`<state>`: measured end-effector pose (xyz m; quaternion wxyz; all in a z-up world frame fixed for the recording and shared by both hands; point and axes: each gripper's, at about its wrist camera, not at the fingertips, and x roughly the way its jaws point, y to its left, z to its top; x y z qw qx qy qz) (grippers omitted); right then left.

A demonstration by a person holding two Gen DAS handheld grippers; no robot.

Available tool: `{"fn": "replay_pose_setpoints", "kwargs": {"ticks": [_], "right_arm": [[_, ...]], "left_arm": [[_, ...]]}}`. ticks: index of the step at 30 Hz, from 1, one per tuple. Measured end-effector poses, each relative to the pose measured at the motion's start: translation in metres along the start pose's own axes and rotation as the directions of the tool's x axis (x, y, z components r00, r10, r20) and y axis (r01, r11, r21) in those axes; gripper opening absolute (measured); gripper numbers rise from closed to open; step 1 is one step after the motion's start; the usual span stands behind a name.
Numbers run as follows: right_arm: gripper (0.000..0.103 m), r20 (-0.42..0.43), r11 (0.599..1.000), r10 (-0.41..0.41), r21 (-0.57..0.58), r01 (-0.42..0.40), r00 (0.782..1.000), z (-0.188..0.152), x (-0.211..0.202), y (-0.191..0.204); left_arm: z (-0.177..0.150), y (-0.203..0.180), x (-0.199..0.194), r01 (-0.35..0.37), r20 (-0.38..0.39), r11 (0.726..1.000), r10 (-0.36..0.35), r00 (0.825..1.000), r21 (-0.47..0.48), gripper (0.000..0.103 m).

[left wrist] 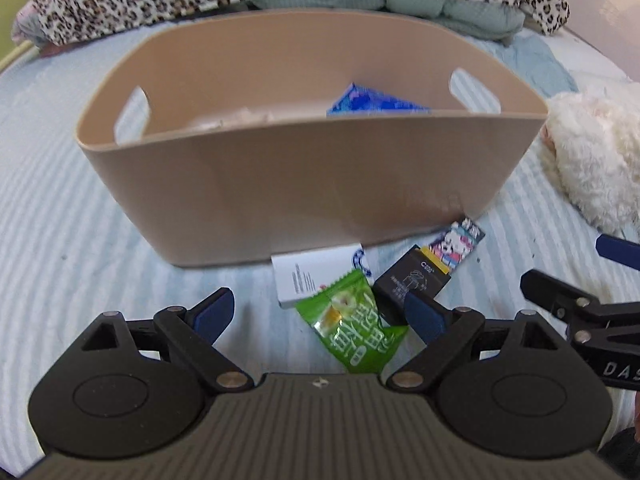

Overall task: Organize objects
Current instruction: 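Grasp the Hello Kitty box with right tool while left tool grasps the green candy packet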

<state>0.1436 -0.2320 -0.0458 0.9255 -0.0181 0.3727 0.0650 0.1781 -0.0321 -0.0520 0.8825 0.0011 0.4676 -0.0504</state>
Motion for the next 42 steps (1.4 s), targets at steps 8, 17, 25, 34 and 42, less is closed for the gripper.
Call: {"fn": "replay_pose_setpoints", "kwargs": {"ticks": [8,17,25,34,42], "right_arm": [[0.103,-0.025,1.0,0.008,-0.028,-0.009,1.0,-0.003,0.012,0.003],[0.103,-0.038,0.999,0.006,-0.05,-0.008,0.999,-0.003,0.016,0.007],[0.103,-0.039,0.99,0.009,-0.144,-0.015,0.999,0.002,0.034,0.026],[0.091,-0.032,0.976,0.018,-0.215,-0.025,0.999,0.002,0.06,0.049],[0.05,-0.037,0.981,0.063,-0.184,-0.069,0.997,0.004,0.056,0.048]], "left_arm": [[-0.006,0.02,0.02,0.129,-0.089,0.985,-0.14,0.986,-0.118,0.093],[-0.009,0.008,0.02,-0.039,-0.065,0.999,0.04,0.997,0.023,0.084],[-0.011,0.028,0.015,-0.01,-0.079,1.0,0.009,0.997,-0.005,0.075],[-0.016,0.033,0.003,0.015,-0.156,1.0,-0.011,0.988,0.026,0.074],[-0.023,0.031,-0.004,0.067,-0.188,0.996,-0.055,0.981,0.056,0.066]]}}
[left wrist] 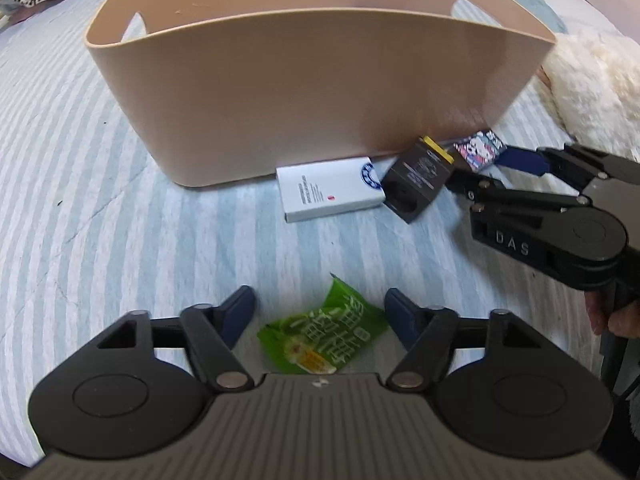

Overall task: Organize objects
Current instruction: 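Grasp the Hello Kitty box with right tool while left tool grasps the green candy packet, then carry both items over the basket and open both tools to drop them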

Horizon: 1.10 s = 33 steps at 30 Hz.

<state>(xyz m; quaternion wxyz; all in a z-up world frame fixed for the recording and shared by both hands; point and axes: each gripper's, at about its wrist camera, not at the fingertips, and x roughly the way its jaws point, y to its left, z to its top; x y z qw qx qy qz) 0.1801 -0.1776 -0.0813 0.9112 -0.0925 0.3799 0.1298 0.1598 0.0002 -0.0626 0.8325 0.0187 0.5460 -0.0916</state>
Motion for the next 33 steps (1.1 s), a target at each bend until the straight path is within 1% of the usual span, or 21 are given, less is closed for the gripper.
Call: {"fn": "replay_pose_setpoints", "kwargs": {"ticks": [1,2,3,5,9,10,11,14,18,20,23,30,33], "right_arm": [[0.048,0.003,1.0,-0.005,0.0,0.005,1.0,0.0,-0.002,0.0],[0.047,0.004,1.0,-0.005,0.001,0.005,1.0,-0.001,-0.004,0.0],[0.047,0.004,1.0,-0.005,0.006,0.005,1.0,-0.002,-0.006,0.0],[0.047,0.009,1.0,-0.006,0.021,0.006,1.0,-0.005,-0.012,-0.002],[0.047,0.019,0.999,-0.01,0.031,0.01,1.0,-0.009,-0.024,-0.004],[0.047,0.023,0.999,-0.012,0.033,0.011,1.0,-0.009,-0.027,-0.004],[0.047,0.028,0.999,-0.013,0.036,0.012,1.0,-0.009,-0.031,-0.005],[0.047,0.041,0.999,-0.015,0.048,0.013,0.999,-0.009,-0.039,-0.006],[0.047,0.06,0.998,-0.012,0.054,0.009,0.998,-0.009,-0.049,-0.004],[0.047,0.071,0.999,-0.01,0.054,0.006,0.997,-0.009,-0.054,-0.002],[0.047,0.091,0.998,-0.009,0.057,0.004,0.996,-0.007,-0.064,0.001],[0.047,0.177,0.998,-0.007,0.064,-0.004,0.984,0.007,-0.092,0.002],[0.047,0.222,0.997,-0.008,0.071,-0.008,0.975,0.017,-0.104,-0.001]], "left_arm": [[-0.001,0.0,0.0,-0.002,-0.003,1.0,0.002,1.0,0.003,0.06],[-0.003,0.001,-0.001,-0.003,-0.004,1.0,0.003,1.0,0.002,0.057],[-0.004,0.003,-0.003,0.0,-0.001,1.0,0.0,1.0,-0.004,0.056],[-0.006,0.008,-0.006,0.013,0.006,1.0,-0.012,1.0,-0.028,0.05],[-0.008,0.017,-0.013,0.035,0.022,0.997,-0.034,0.999,-0.071,0.043],[-0.013,0.023,-0.02,0.035,0.029,0.997,-0.033,0.999,-0.071,0.034],[-0.014,0.023,-0.021,0.043,0.034,0.997,-0.041,0.999,-0.069,0.027],[-0.017,0.023,-0.023,0.047,0.05,0.996,-0.043,0.998,-0.07,0.027],[-0.019,0.026,-0.027,0.076,0.066,0.992,-0.07,0.995,-0.102,0.026],[-0.017,0.025,-0.028,0.076,0.083,0.99,-0.066,0.994,-0.117,0.025],[-0.018,0.032,-0.039,0.08,0.113,0.988,-0.065,0.991,-0.135,0.025],[-0.007,0.038,-0.063,0.118,0.199,0.977,-0.082,0.977,-0.176,0.025],[0.002,0.034,-0.073,0.101,0.231,0.979,-0.058,0.971,-0.179,0.025]]}}
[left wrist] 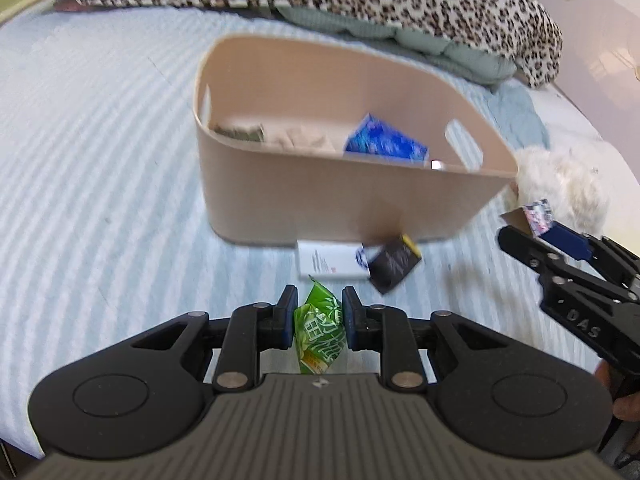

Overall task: Organize objects
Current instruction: 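Carry both items over the basket and open both tools to drop them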

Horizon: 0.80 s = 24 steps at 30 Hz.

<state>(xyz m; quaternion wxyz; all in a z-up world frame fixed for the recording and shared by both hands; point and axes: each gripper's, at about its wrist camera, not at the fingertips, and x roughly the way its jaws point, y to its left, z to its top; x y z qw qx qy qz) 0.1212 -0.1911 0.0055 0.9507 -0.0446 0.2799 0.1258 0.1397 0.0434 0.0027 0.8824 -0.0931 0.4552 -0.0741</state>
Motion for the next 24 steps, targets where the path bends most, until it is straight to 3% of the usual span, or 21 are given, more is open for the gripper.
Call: {"fn": "replay_pose_setpoints", "kwargs": {"ticks": [6,14,20,24], "right_arm": [[0.047,0.075,1.0,0.004,0.001,-0.004,0.997,0.03,-0.006,-0.005],[0.047,0.13,1.0,-0.02,-0.003,0.021,0.991,0.071,0.02,-0.003],[0.047,0.118,0.996,-0.064,-0.058,0.071,0.991,0.085,0.05,0.004],[0.047,0.059,0.99,-0.08,-0.108,0.086,0.995,0.084,0.077,0.01]], "left_arm": [[0.03,-0.005,-0.025,-0.016,0.112,1.0,0.016,0.994,-0.003,0.025],[0.091,-0.022,-0.029,-0.115,0.269,0.993,0.105,0.957,0.022,0.025],[0.116,-0.03,0.024,-0.148,0.232,0.989,0.14,0.963,0.016,0.025],[0.111,-0.033,0.057,-0.187,0.193,0.982,0.177,0.965,0.037,0.025]]}}
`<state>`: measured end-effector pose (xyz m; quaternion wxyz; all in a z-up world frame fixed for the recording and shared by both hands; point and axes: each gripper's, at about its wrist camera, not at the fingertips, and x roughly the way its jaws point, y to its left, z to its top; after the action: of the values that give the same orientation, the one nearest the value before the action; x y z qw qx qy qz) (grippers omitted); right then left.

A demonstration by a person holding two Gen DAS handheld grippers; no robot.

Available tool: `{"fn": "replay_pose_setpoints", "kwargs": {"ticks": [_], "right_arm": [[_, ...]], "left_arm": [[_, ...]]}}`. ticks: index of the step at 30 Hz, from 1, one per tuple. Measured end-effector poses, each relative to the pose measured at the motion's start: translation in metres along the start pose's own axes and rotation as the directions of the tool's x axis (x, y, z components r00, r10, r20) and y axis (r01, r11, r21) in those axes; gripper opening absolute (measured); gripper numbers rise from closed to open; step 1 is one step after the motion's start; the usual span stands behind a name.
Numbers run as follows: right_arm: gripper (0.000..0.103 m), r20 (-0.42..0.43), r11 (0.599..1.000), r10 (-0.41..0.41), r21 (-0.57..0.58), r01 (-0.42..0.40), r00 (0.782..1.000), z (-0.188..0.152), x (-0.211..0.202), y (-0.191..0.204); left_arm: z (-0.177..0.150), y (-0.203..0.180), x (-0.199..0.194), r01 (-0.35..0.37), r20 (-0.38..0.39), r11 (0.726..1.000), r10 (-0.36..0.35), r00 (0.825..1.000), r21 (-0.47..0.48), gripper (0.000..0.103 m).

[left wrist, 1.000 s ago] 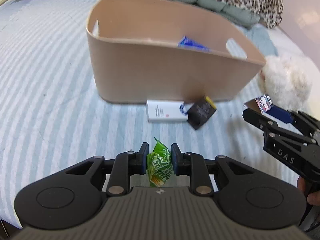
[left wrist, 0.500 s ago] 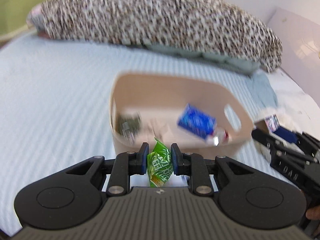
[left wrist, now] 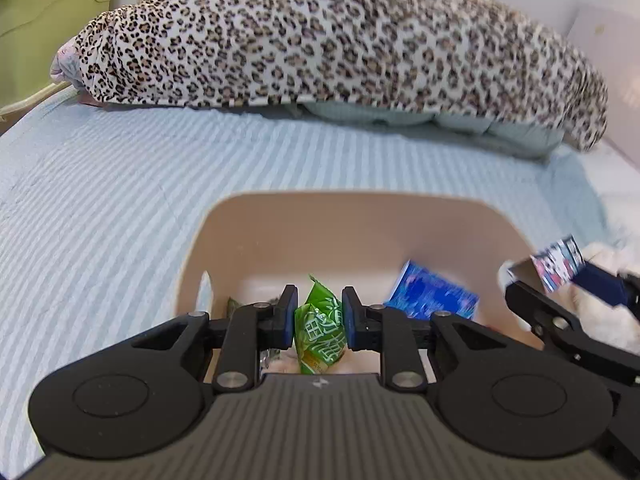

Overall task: Organize objects
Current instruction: 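Carry both items over the basket and open both tools to drop them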

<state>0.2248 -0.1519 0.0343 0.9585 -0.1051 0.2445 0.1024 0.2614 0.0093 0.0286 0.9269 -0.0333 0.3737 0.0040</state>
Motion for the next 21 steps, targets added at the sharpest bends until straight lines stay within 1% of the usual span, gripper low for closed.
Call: {"fn": "replay_pose_setpoints", "kwargs": {"ticks": [2,4,6,7,9,10,11,12,13,14,15,17,19,21], "right_arm": [[0.047,-0.033,0.999,-0.013,-0.044,0.011,0.999,-0.002,0.014,0.006],[0.047,-0.059,0.998,-0.018,-0.055,0.015,0.998,-0.006,0.023,0.009],[0.051,-0.075,0.999,-0.011,-0.039,0.008,0.997,-0.01,0.028,0.011],[0.057,-0.082,1.0,-0.006,-0.03,0.004,0.997,-0.011,0.03,0.012],[0.059,-0.085,1.0,0.002,-0.021,-0.004,0.996,-0.015,0.03,0.014],[0.065,-0.081,1.0,-0.003,-0.025,0.001,0.997,-0.015,0.028,0.016],[0.071,-0.075,1.0,-0.006,-0.026,0.004,0.997,-0.015,0.027,0.017],[0.073,-0.071,1.0,-0.004,-0.022,0.003,0.997,-0.014,0.025,0.017],[0.076,-0.066,1.0,-0.002,-0.012,0.001,0.998,-0.014,0.022,0.017],[0.078,-0.06,1.0,0.002,0.003,-0.002,0.998,-0.012,0.018,0.017],[0.08,-0.054,1.0,0.006,0.018,-0.005,0.999,-0.01,0.014,0.016],[0.091,-0.042,0.999,0.015,0.043,-0.013,0.999,-0.006,0.004,0.013],[0.098,-0.031,0.998,0.018,0.055,-0.016,0.999,-0.004,-0.007,0.011],[0.101,-0.023,0.998,0.024,0.055,-0.023,0.999,-0.005,-0.02,0.009]], "left_arm": [[-0.007,-0.002,0.011,-0.015,-0.018,1.0,0.015,1.0,0.027,0.025],[-0.012,0.002,0.021,-0.014,-0.046,1.0,0.015,0.999,0.012,0.025],[-0.015,0.008,0.029,-0.01,-0.058,1.0,0.009,0.998,-0.008,0.026],[-0.017,0.011,0.031,-0.012,-0.057,1.0,0.011,0.998,-0.011,0.028],[-0.017,0.016,0.029,-0.022,-0.055,0.999,0.02,0.998,-0.027,0.029],[-0.015,0.017,0.026,-0.023,-0.055,0.999,0.021,0.998,-0.035,0.034],[-0.013,0.019,0.021,-0.02,-0.047,0.999,0.018,0.999,-0.042,0.043],[-0.012,0.021,0.016,-0.018,-0.033,0.999,0.017,0.999,-0.048,0.051],[-0.011,0.022,0.009,-0.023,-0.016,0.998,0.022,1.0,-0.053,0.067],[-0.011,0.023,0.002,-0.028,0.004,0.998,0.028,1.0,-0.058,0.075],[-0.01,0.024,-0.004,-0.031,0.018,0.998,0.033,0.999,-0.06,0.076],[-0.009,0.024,-0.016,-0.035,0.022,0.998,0.036,0.999,-0.056,0.079],[-0.009,0.022,-0.028,-0.037,0.022,0.998,0.038,0.999,-0.046,0.081],[-0.014,0.021,-0.038,-0.043,0.022,0.999,0.044,0.999,-0.03,0.083]]}}
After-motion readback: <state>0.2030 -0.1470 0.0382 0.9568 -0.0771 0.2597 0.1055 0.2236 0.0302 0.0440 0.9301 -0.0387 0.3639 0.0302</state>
